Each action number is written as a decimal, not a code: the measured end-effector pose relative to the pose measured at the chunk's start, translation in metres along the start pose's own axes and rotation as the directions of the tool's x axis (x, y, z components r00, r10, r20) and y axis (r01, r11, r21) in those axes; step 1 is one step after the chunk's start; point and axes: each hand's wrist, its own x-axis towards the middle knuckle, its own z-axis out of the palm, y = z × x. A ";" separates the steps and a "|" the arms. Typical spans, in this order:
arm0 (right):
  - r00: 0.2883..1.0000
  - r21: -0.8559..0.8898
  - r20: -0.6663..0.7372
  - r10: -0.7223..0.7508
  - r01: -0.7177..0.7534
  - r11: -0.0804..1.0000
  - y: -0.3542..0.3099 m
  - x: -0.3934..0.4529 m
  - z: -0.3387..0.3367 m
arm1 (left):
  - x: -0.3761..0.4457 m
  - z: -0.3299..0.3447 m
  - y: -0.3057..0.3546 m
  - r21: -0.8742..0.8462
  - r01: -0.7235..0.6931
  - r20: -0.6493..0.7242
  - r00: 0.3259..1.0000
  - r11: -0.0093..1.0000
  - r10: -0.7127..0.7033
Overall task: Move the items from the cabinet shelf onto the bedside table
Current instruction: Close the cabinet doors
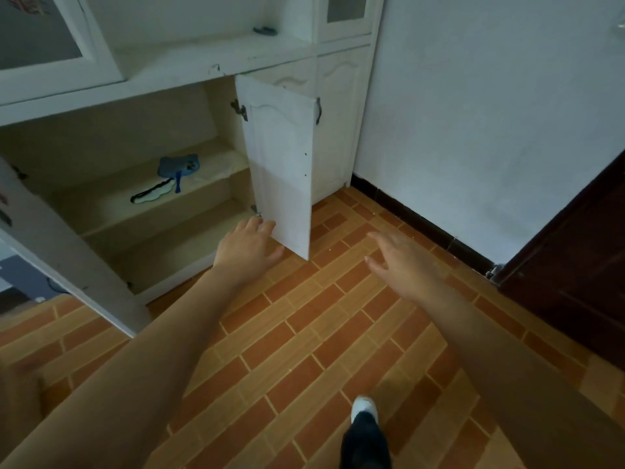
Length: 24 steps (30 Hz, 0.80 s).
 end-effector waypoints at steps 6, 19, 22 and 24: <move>0.998 0.070 0.036 -0.052 0.050 0.996 0.074 0.093 -0.013 | 0.090 0.010 0.027 -0.016 0.114 -0.031 0.993 0.993 -0.115; 0.974 0.121 0.095 -0.206 0.194 0.973 0.137 0.247 -0.019 | 0.206 0.026 0.036 -0.059 0.290 -0.060 0.954 0.955 -0.294; 0.969 0.142 0.100 -0.228 0.212 0.967 0.130 0.277 -0.010 | 0.227 0.033 0.020 -0.050 0.308 -0.053 0.949 0.950 -0.310; 0.964 0.159 0.094 -0.248 0.232 0.960 0.120 0.299 -0.004 | 0.242 0.035 0.004 -0.042 0.318 -0.050 0.946 0.947 -0.320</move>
